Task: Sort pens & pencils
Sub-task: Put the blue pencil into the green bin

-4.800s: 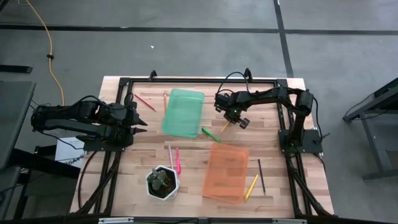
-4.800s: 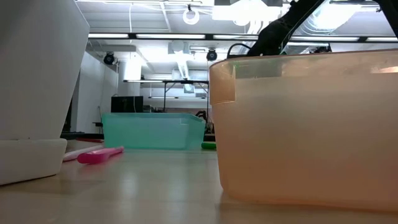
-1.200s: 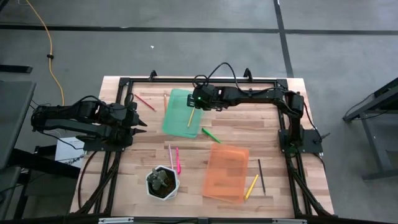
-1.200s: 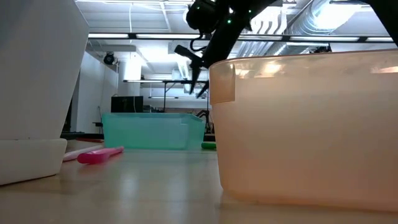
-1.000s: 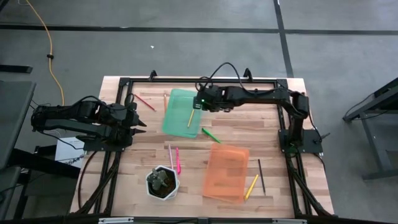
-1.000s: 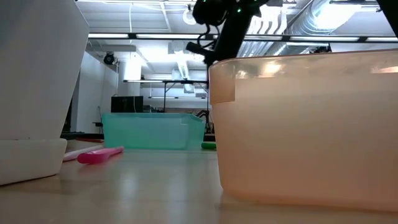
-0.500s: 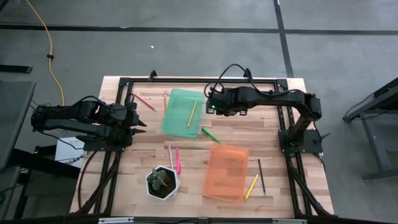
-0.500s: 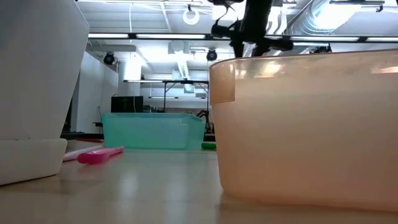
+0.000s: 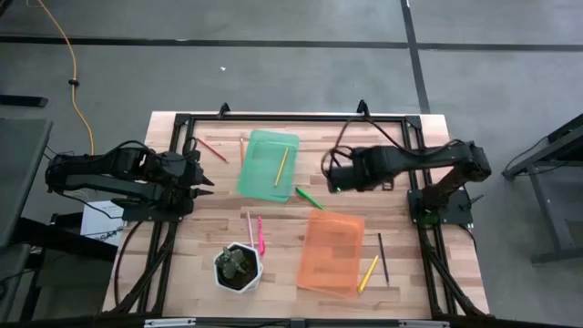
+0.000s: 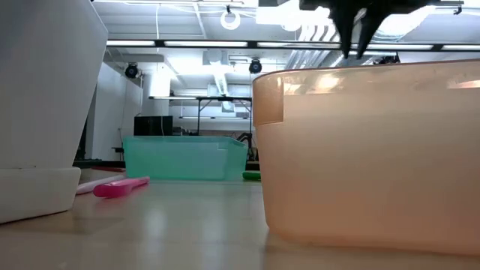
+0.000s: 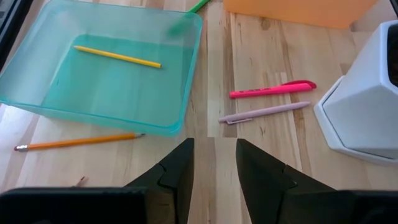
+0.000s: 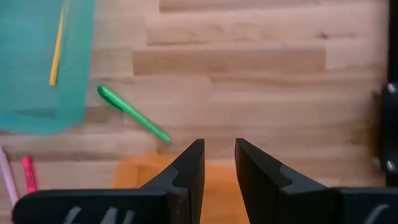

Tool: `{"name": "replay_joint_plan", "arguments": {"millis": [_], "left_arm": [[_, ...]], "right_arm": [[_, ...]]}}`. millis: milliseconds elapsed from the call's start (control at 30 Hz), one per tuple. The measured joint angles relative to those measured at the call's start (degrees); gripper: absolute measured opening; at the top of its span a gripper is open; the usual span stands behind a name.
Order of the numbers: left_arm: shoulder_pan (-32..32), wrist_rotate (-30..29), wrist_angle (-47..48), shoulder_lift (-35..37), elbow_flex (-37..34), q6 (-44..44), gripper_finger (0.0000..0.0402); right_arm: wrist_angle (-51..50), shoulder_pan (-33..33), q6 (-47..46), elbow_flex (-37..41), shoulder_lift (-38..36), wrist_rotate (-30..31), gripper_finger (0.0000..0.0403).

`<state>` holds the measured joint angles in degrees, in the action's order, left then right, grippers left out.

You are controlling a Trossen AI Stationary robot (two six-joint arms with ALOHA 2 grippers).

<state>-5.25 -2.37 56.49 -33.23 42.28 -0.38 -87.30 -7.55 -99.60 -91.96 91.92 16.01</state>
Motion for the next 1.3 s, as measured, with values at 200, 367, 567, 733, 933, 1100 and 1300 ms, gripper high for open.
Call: {"name": "replay_joint_plan", "arguments": {"millis": [200, 367, 567, 733, 933, 1100, 1300], "left_arm": [[0.00, 0.01, 0.04, 0.00, 0.00, 0.77, 0.0108], [0.01, 0.02, 0.04, 0.00, 0.00, 1.51, 0.0108], [0.01, 0.03, 0.28, -0.02, 0.00, 1.54, 0.0108], [0.02, 0.05, 0.62, 0.00, 0.00, 1.62, 0.0108], [0.00, 0.36, 0.76, 0.00, 0.00, 1.44, 0.0108], [0.00, 0.85, 0.78, -0.01, 0.00, 1.01, 0.0108], [0.00, 0.83, 0.76, 0.00, 0.00, 0.59, 0.0108]], "right_arm": [[-2.73, -7.09, -9.41, 0.18, -0.95, -1.98, 0.0081], [-0.84, -12.36, -16.83, 3.90, -0.96, -6.06, 0.0081], [6.18, -18.38, -25.13, 9.38, -1.64, -8.57, 0.0081], [9.91, -21.74, -27.88, 12.66, -3.01, -12.46, 0.0081], [9.62, -22.10, -28.01, 14.04, -5.49, -12.63, 0.0081], [4.19, -21.71, -27.99, 14.16, -8.87, -11.86, 0.0081], [-2.04, -21.56, -27.95, 14.16, -14.29, -11.54, 0.0081]]}}
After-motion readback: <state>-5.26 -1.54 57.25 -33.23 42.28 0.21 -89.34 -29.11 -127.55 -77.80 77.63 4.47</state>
